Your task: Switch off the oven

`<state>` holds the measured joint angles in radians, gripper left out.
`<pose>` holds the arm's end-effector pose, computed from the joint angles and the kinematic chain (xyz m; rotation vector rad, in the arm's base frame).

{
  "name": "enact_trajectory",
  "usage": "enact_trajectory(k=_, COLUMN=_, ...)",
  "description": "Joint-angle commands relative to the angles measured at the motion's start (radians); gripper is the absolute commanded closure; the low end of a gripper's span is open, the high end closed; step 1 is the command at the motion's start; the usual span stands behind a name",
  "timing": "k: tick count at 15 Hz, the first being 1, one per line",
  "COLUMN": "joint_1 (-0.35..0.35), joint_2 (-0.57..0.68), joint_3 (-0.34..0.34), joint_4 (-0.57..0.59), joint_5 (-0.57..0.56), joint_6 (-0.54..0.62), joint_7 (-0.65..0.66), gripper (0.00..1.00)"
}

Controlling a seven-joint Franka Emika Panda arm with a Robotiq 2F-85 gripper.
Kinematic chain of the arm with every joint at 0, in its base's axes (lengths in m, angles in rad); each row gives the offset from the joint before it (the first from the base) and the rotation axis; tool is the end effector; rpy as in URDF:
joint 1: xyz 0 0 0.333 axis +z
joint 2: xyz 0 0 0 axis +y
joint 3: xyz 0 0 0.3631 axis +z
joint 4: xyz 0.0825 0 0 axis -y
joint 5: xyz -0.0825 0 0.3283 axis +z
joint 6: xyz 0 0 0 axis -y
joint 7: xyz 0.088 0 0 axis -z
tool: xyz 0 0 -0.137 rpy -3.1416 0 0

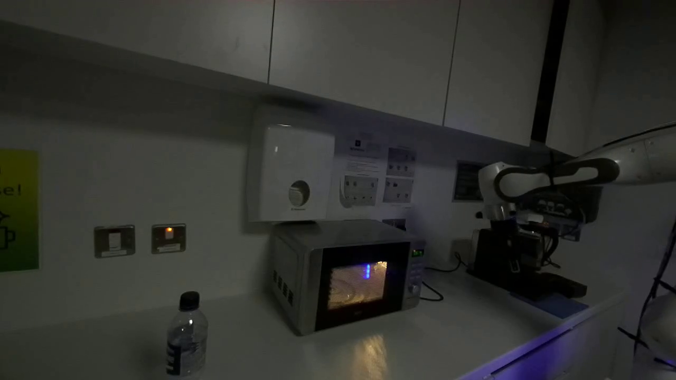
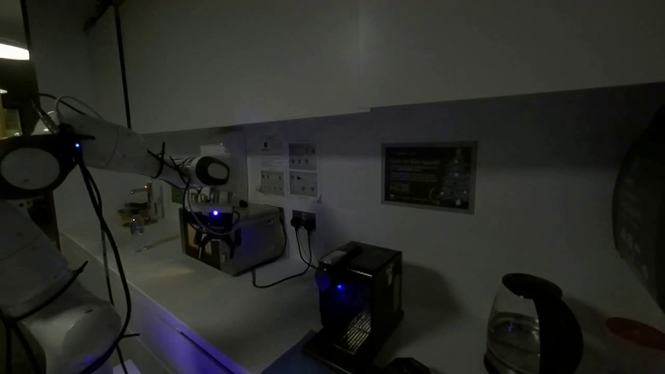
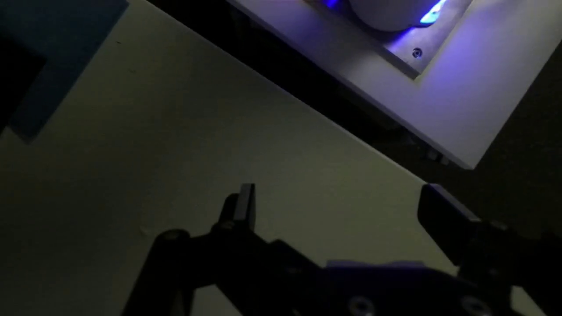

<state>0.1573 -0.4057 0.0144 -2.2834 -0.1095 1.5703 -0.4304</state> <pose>0.3109 0.0394 0.5223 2.8863 0.9198 -0.4882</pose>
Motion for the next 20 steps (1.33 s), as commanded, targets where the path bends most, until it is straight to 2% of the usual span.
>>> enact_trajectory(k=1, joint_1=0.041, joint_2=0.015, joint_3=0.022, joint_4=0.015, joint_5=0.047, joint_6=-0.049, joint_7=-0.059, gripper=0.0)
enact_trajectory(k=7, joint_1=0.095, joint_2=0.1, joint_3=0.063, joint_4=0.037, joint_5=0.079, joint_6=-0.061, joint_7=-0.147, gripper=0.0)
enact_trajectory(k=11, joint_1=0.099, joint_2=0.165, joint_3=0.109, joint_4=0.039, joint_5=0.061, joint_6=-0.001, joint_7=-0.104, gripper=0.0)
enact_trajectory(k=20, joint_1=0.112, joint_2=0.171, joint_3=0.202, joint_4=0.043, joint_5=0.008, joint_6=0.251, joint_7=-0.034, gripper=0.0)
